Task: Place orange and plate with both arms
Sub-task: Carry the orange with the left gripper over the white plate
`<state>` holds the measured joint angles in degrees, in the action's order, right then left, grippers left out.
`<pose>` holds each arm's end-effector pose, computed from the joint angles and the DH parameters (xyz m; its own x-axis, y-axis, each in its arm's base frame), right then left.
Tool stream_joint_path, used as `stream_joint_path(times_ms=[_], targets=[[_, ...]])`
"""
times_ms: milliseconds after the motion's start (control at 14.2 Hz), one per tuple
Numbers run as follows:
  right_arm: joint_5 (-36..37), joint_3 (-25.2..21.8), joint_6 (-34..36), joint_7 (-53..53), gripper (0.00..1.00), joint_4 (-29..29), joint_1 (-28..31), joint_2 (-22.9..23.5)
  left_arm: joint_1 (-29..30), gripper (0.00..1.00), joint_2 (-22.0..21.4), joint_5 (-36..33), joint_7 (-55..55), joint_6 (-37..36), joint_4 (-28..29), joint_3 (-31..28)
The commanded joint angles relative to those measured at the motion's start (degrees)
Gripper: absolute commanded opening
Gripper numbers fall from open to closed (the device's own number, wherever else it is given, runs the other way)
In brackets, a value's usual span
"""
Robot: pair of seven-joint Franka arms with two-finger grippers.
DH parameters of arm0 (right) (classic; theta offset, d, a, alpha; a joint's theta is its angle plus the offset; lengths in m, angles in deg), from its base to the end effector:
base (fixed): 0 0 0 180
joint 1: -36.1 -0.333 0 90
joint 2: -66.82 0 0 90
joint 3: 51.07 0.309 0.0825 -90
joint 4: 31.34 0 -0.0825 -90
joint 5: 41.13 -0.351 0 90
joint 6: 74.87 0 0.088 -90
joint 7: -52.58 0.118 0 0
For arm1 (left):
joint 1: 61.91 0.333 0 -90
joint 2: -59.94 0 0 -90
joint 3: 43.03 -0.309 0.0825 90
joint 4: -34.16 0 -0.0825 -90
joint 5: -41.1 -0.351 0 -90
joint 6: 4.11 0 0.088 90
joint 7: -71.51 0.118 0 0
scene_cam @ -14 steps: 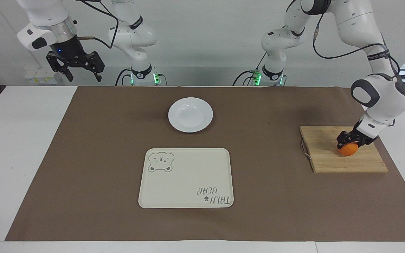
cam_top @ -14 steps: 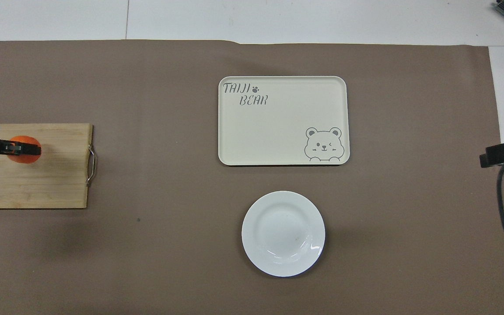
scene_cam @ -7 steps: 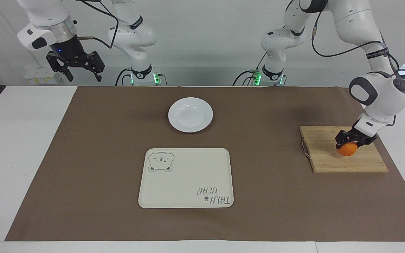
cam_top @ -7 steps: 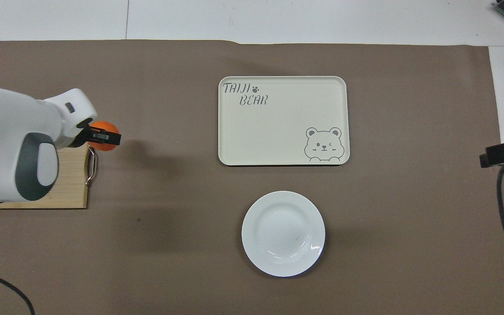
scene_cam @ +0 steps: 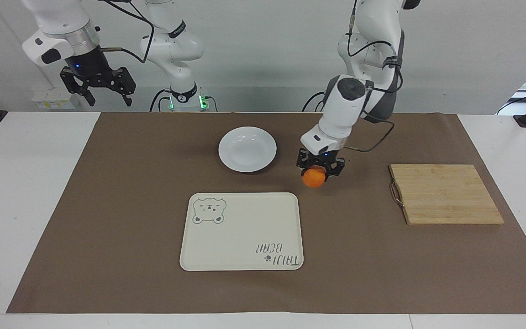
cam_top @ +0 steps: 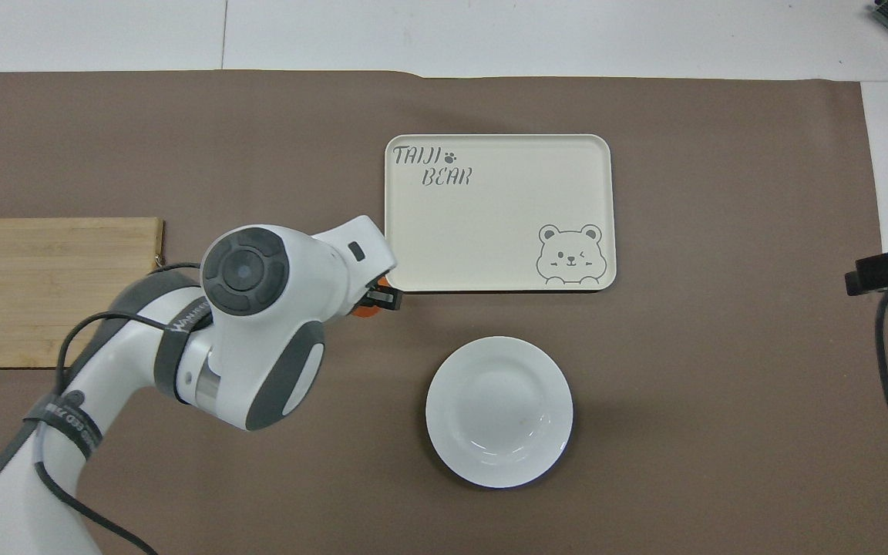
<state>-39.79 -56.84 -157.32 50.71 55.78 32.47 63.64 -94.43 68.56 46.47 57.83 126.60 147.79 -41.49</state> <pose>0.4900 -0.0230 0.6448 0.9996 -0.0075 -0.0268 -0.0070 -0.9998 0.0168 0.4735 -0.3231 0.4050 0.9506 -0.2859 0.1207 -0.2995 -0.9472 0.1150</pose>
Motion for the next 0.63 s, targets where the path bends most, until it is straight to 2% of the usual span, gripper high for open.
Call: stream_joint_path(times_ms=[0, 282, 564], targets=[[0.8, 0.6, 0.6, 0.7, 1.0, 0.8, 0.6, -1.0, -7.0, 0.0, -1.9, 0.4, -6.7, 0.7, 1.5, -1.2], [0.8, 0.6, 0.6, 0.6, 1.0, 0.8, 0.6, -1.0, -14.1, 0.0, 0.2, 1.7, -8.1, 5.0, 1.6, -0.8], [0.8, 0.6, 0.6, 0.7, 1.0, 0.8, 0.6, -1.0, -15.9, 0.0, 2.3, 2.5, -8.0, 7.4, 1.6, 0.0]])
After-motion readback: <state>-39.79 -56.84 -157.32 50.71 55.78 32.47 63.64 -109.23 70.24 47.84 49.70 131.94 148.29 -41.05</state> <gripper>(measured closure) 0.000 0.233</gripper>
